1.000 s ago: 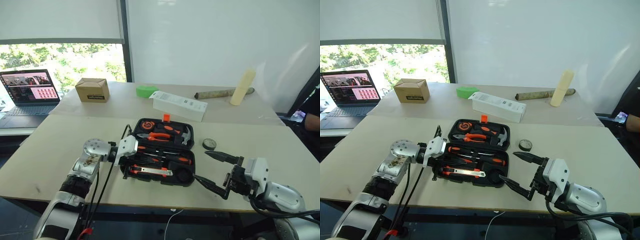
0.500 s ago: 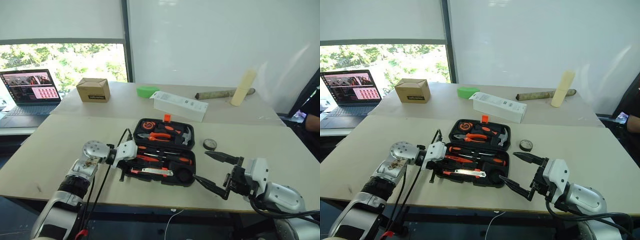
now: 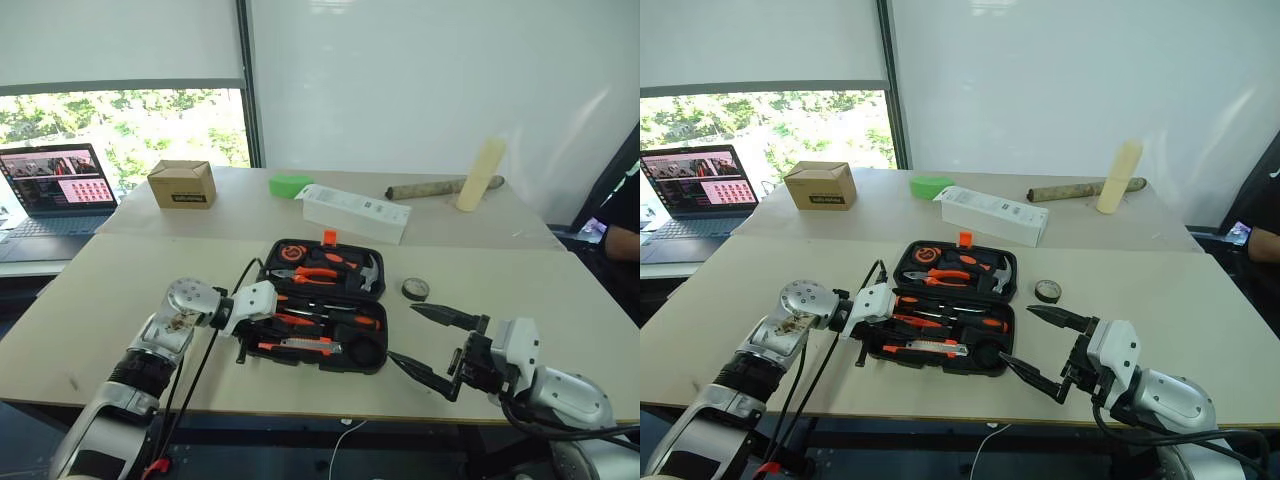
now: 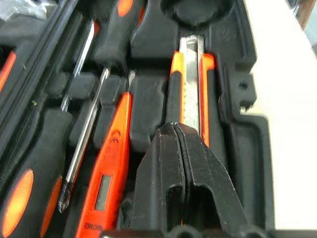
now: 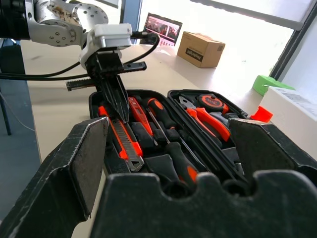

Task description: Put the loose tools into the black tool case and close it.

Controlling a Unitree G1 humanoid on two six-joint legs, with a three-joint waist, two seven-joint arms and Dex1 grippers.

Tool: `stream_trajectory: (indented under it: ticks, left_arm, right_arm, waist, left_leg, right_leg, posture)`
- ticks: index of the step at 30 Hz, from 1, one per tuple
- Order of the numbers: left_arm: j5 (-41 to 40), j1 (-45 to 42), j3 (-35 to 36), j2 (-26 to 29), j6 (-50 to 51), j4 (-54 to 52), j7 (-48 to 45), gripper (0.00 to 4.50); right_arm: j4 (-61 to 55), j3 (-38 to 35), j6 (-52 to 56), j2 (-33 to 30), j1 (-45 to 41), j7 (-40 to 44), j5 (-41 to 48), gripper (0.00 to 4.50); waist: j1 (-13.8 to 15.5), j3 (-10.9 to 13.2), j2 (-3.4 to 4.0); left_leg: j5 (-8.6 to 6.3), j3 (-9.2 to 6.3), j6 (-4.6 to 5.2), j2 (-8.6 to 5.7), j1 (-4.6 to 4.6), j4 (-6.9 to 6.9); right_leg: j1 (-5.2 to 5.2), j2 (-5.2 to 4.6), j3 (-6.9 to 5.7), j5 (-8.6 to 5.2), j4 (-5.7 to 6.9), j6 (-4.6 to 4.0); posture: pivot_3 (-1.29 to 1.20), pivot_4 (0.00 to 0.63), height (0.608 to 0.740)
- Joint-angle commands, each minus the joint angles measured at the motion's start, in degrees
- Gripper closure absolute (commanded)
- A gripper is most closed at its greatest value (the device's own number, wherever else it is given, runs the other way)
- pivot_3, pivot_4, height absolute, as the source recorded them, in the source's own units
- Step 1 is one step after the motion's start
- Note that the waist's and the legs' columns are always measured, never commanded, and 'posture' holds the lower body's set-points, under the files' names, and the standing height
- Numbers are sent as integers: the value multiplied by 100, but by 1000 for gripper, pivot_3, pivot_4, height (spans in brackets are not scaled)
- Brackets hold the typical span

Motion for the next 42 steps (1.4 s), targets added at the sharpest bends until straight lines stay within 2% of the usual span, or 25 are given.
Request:
stream_trajectory:
  ticks: [1,5,9,10,11,16,20,22,24,26,29,32,34,39,42]
  left_arm:
    - [359,284,-349,55,239,303,-1,4439]
    - [-27,305,-45,-138,-160,322,50,4439]
    - [-1085,377,848,-173,-221,12,-160,4439]
    - [-1320,400,1058,-124,-124,-63,-212,3935]
    - [-1572,429,1255,-61,6,-148,-290,3753]
    - [-1650,884,1939,574,-474,-2,-251,1966]
    - [-1900,1271,2355,891,-231,18,-273,559]
    - [-2011,1354,2468,895,-80,-7,-221,12]
    - [-2026,1425,2511,872,-109,-47,-179,12]
    - [-2082,1460,2504,817,-49,-160,-158,12]
    - [-2118,1439,2491,683,87,-341,15,12]
    - [-2148,1489,2454,578,213,-611,152,12]
    - [-2182,1547,2443,525,291,-800,239,12]
    - [-2215,1687,2423,465,366,-1101,369,12]
    - [-2191,1721,2406,448,354,-1172,420,0]
  right_arm:
    - [-186,-335,-16,-94,63,-29,147,0]
    - [-274,-588,-5,-131,311,-48,190,0]
    - [-340,-1235,57,-218,1032,93,361,0]
    - [-322,-1409,55,-246,1246,156,391,0]
    - [-299,-1554,29,-272,1429,204,388,0]
    - [-49,-2002,5,-335,1951,197,152,0]
    - [89,-1708,702,-709,1221,-221,30,0]
    - [164,-1282,1508,-1139,598,-364,-15,0]
    - [384,-727,2062,-1479,-231,-412,-195,0]
    - [942,148,2693,-1632,-1538,-415,-607,0]
    - [1973,1259,3771,-1473,-3217,-654,-1274,0]
    - [3106,1844,4392,-945,-4513,-951,-1705,0]
    - [3779,2205,4398,-762,-5057,-770,-1959,0]
    - [5192,2898,4137,-557,-5802,-49,-2382,0]
    - [5701,3053,3960,-468,-6030,158,-2600,705]
  waist:
    - [6,-3,4]
    - [9,-12,13]
    - [29,-12,14]
    - [37,-9,15]
    - [40,-6,10]
    - [-21,-1,3]
    - [-99,5,7]
    - [-92,10,7]
    - [-83,12,3]
    - [-87,12,4]
    - [-102,12,3]
    - [-76,13,3]
    - [-69,12,4]
    - [-49,11,5]
    - [-65,12,6]
  left_leg:
    - [0,0,0,0,0,0]
    - [-1,0,0,1,3,0]
    - [-1,0,1,1,-5,0]
    - [-1,-2,1,0,-11,0]
    - [-2,-2,4,0,-23,0]
    - [-3,-3,5,0,-46,2]
    - [-5,5,5,5,-29,-3]
    - [-5,7,5,2,-33,-1]
    - [-1,6,2,3,-35,5]
    - [0,4,1,3,-35,4]
    - [5,8,-5,1,-75,5]
    - [13,4,-16,-2,-109,5]
    - [36,12,-56,-5,-129,1]
    - [35,21,-54,-20,-210,2]
    - [32,38,-49,-25,-221,2]
  right_leg:
    - [0,-2,0,0,0,0]
    - [3,-3,0,-1,0,1]
    - [-5,-6,1,0,0,1]
    - [-6,-8,-2,0,-1,2]
    - [-16,-9,-4,0,-4,2]
    - [-34,-8,-5,2,-14,7]
    - [-26,-11,-1,1,-16,7]
    - [-30,-23,-2,-6,-16,-7]
    - [-33,-23,-3,-8,-15,-12]
    - [-34,-22,-5,2,-15,-30]
    - [-78,-19,-4,13,-9,-34]
    - [-106,-7,-14,32,-4,-7]
    - [-120,5,-15,31,-11,-8]
    - [-195,-4,-22,38,-5,8]
    - [-194,-10,-31,32,-22,22]
  posture:
    - [0,150,740]
    - [0,150,740]
    - [0,150,740]
    - [0,150,740]
    - [0,150,740]
    - [0,150,740]
    - [0,150,740]
    - [0,150,740]
    - [0,150,740]
    - [0,150,740]
    - [0,150,740]
    - [0,150,740]
    - [0,150,740]
    - [0,150,740]
    - [0,150,740]
